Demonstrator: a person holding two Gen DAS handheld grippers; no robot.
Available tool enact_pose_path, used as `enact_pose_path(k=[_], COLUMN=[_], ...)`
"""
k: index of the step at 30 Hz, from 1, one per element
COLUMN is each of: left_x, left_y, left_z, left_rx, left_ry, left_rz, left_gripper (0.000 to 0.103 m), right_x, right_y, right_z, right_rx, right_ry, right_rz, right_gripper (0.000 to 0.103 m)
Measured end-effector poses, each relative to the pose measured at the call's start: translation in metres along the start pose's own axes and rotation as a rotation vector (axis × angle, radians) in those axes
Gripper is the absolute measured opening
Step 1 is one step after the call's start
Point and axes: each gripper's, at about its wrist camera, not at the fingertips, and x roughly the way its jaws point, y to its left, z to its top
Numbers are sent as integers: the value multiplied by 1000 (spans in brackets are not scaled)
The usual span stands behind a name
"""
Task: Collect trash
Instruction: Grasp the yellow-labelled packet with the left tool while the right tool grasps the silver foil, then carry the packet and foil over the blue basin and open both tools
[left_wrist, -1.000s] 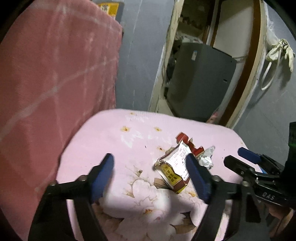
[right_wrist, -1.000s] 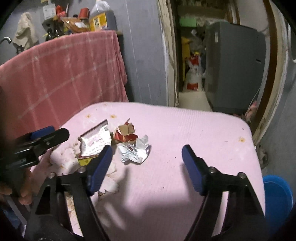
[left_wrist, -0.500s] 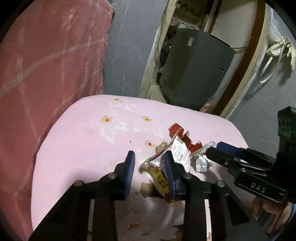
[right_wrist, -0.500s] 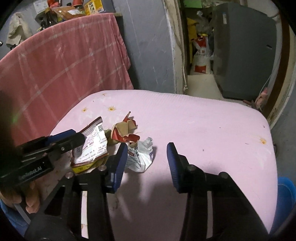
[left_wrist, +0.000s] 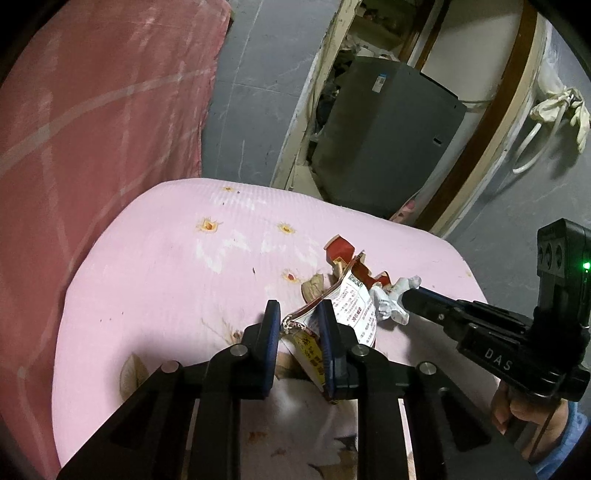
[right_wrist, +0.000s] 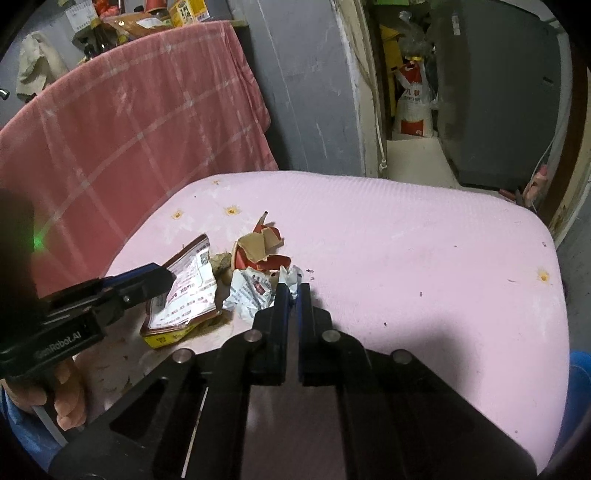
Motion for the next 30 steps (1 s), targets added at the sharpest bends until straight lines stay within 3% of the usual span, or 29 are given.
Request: enact_pose_path(k=[11,23,30], left_x=[-38,-90,-111], left_y=[-19,-84,-131], left_z=[-22,-28,-26], left_rx=[-14,35,77], left_ry=[-89,-297,-385], left_rz=[-32,-96,-162], left_gripper=[17,17,17], right_x=[-57,-155,-214], right_y=[-4,4,-3], right_z=[-31,-54,-65], right_rx=[35,19,19], right_ry=[-134,-408,-548], right_rz=[-13,-128,-240], right_gripper=[4,4,4])
